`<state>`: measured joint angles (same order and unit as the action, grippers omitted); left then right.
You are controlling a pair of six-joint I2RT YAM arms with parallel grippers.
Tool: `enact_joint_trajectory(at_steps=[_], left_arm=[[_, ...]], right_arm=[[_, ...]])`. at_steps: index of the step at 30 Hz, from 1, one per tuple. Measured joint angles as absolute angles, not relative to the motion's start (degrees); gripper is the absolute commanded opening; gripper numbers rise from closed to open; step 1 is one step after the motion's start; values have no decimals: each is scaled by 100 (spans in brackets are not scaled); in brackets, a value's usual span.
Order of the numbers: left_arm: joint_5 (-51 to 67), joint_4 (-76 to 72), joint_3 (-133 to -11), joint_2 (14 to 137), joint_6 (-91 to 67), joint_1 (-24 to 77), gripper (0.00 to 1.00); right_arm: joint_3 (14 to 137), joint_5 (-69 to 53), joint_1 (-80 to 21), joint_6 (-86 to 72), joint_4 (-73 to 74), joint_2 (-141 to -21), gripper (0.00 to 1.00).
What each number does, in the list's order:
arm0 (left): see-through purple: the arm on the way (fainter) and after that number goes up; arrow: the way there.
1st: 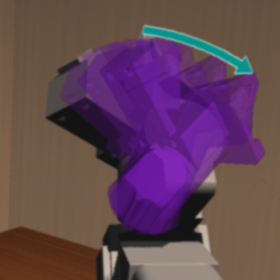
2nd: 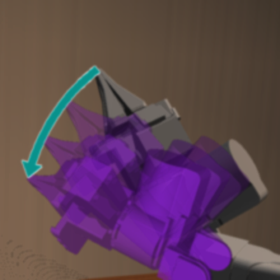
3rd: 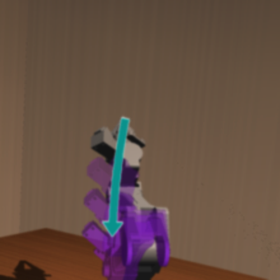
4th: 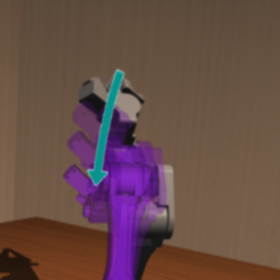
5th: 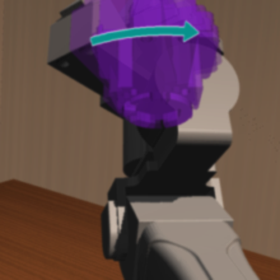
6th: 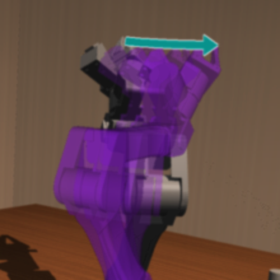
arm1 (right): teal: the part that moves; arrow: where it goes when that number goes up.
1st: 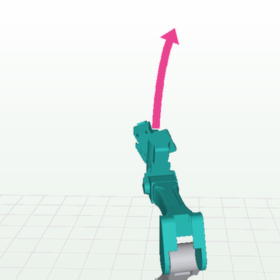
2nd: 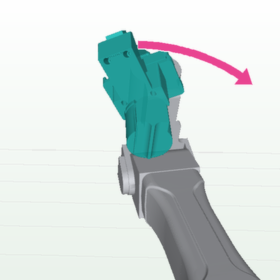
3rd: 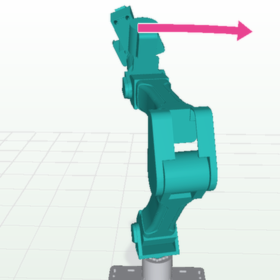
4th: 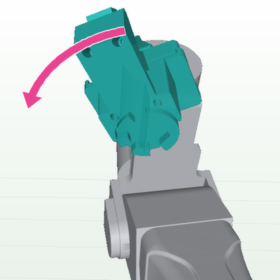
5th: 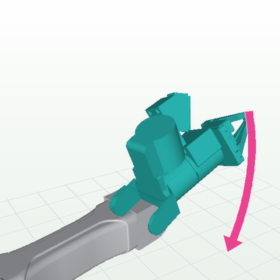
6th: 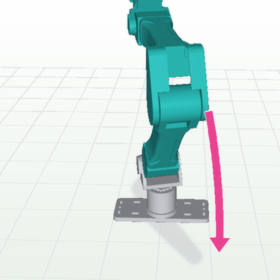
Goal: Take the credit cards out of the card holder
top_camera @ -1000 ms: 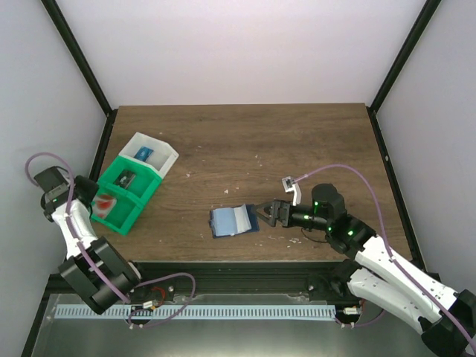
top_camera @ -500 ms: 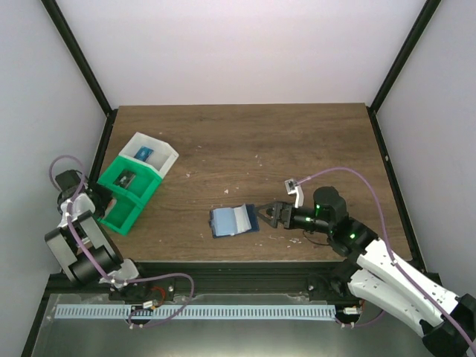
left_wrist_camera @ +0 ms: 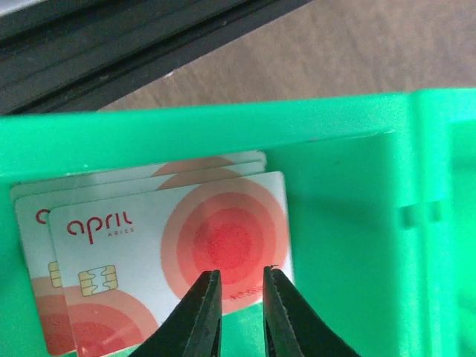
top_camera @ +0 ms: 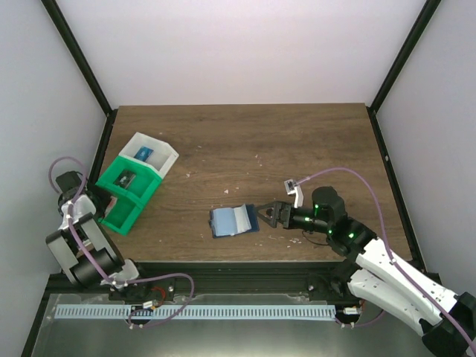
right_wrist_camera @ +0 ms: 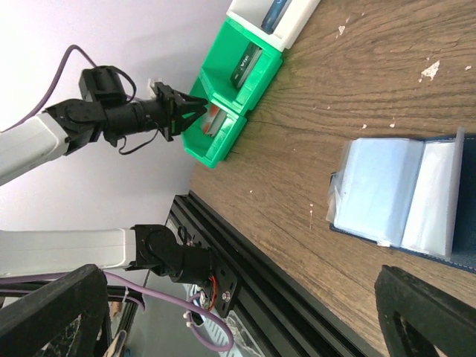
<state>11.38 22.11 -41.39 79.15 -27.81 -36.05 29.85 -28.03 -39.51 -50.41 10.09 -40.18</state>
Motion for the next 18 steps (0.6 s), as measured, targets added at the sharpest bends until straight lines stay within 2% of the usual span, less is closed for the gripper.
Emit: enact_joint_trajectory(at_steps=[8, 10, 15, 18], left_arm=[[1400, 2464, -4668, 6945, -2742, -3498, 41], [1549, 2464, -4849, 6740, -2718, -3299, 54], [2091, 2550, -5170, 6499, -2589, -2792, 65], [2298, 2569, -5295, 6383, -2495, -2252, 78]], right_arm=[[3297, -2432, -3951, -4659, 1592, -4147, 99], [3409, -2274, -3951, -4543, 1695, -4145, 100], [3664, -1710, -3951, -4237, 2008, -4281, 100], [3752, -1369, -3951, -4152, 2165, -4381, 100]])
